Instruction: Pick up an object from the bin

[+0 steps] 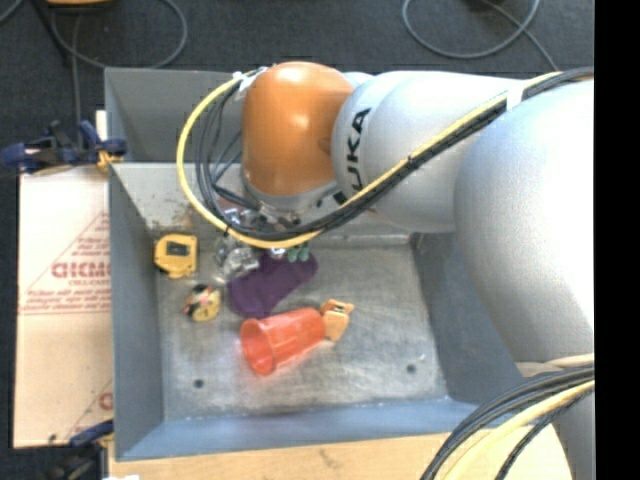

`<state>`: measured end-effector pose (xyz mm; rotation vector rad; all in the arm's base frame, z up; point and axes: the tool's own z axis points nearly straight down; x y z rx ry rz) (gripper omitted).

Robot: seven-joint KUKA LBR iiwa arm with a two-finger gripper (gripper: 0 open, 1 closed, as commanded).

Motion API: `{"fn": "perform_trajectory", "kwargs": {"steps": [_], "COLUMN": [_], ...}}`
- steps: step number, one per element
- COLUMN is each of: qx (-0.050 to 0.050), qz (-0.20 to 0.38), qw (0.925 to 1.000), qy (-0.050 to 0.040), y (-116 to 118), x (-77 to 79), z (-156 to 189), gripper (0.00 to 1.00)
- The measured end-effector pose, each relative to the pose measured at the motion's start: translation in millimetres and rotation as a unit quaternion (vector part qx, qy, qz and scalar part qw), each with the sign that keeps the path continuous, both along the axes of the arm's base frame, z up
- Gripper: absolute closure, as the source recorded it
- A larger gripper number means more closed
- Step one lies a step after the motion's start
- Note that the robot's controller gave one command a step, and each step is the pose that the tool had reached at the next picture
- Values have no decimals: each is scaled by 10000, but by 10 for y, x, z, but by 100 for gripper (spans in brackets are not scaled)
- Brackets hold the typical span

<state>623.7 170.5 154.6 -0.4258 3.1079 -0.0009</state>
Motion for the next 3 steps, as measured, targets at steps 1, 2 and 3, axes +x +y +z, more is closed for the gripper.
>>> {"fn": "perform_trajectory", "kwargs": {"steps": [1, 2, 3], "qx": [11, -1, 12], "qz": [-701, -340, -993], "qw": [9975, 9994, 9951], "qy": [8, 11, -1], "y": [-186, -259, 89], "x": [-38, -120, -176], "z": [95, 239, 205], "gripper": [100, 100, 100]}}
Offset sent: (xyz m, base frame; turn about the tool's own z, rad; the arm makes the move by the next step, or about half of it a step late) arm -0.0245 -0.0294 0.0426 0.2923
